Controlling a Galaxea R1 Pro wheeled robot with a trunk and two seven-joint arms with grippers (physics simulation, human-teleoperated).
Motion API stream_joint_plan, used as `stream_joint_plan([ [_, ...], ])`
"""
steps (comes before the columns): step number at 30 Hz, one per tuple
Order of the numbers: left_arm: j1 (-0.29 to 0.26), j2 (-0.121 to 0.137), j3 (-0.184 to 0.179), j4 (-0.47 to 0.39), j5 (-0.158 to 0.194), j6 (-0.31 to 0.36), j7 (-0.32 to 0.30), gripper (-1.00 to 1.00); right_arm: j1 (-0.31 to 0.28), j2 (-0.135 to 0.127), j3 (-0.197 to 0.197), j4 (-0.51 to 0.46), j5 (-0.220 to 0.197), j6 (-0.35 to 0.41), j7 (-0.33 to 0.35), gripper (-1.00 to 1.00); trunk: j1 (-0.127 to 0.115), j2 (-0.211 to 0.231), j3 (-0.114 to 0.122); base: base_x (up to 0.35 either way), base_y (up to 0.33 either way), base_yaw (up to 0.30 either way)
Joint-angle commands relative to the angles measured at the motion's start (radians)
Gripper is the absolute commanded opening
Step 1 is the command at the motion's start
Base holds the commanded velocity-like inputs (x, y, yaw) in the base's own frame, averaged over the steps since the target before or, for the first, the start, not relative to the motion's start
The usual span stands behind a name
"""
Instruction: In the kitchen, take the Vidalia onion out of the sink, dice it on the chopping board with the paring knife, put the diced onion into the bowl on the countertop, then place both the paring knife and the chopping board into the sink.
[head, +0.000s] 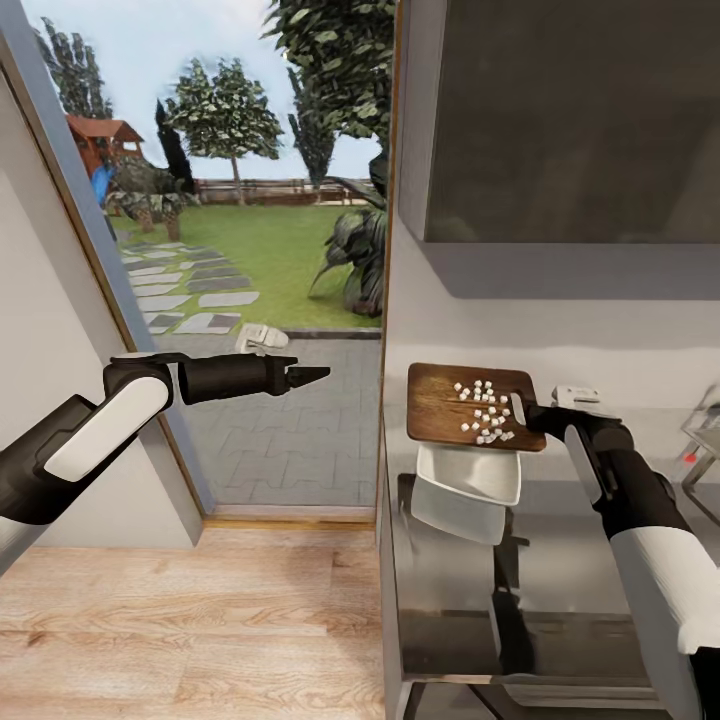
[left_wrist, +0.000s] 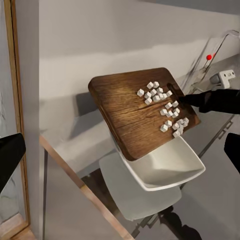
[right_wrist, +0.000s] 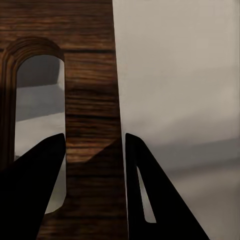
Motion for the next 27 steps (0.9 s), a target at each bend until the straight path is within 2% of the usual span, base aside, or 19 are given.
stream_joint_plan([
  [1,-0.001,0.001,-0.001,0.0,-0.001,0.002,-0.003,1.0,-0.001,0.0,-0.001,0.002,-0.01,-0.004,-0.003,-1.0,0.0,-0.001,-0.002,0.0,0.0,0.0],
  [5,-0.001,0.001,-0.001,0.0,-0.001,0.002,-0.003,1.0,0.0,0.0,-0.001,0.017,-0.01,-0.041,-0.003,-1.0,0.0,-0.001,-0.002,0.0,0.0,0.0],
  [14,-0.001,0.001,-0.001,0.0,-0.001,0.002,-0.003,1.0,0.0,0.0,-0.001,0.034,-0.01,-0.059,-0.003,-1.0,0.0,-0.001,-0.002,0.0,0.0,0.0],
  [20,-0.001,0.001,-0.001,0.0,-0.001,0.001,-0.003,1.0,0.0,0.0,-0.001,0.056,-0.01,-0.118,-0.003,-1.0,0.0,-0.001,-0.002,0.0,0.0,0.0],
  [27,-0.001,0.001,-0.001,0.0,-0.001,0.001,-0.003,1.0,0.001,0.0,-0.001,0.063,-0.01,-0.127,-0.003,-1.0,0.0,-0.001,-0.002,0.0,0.0,0.0],
])
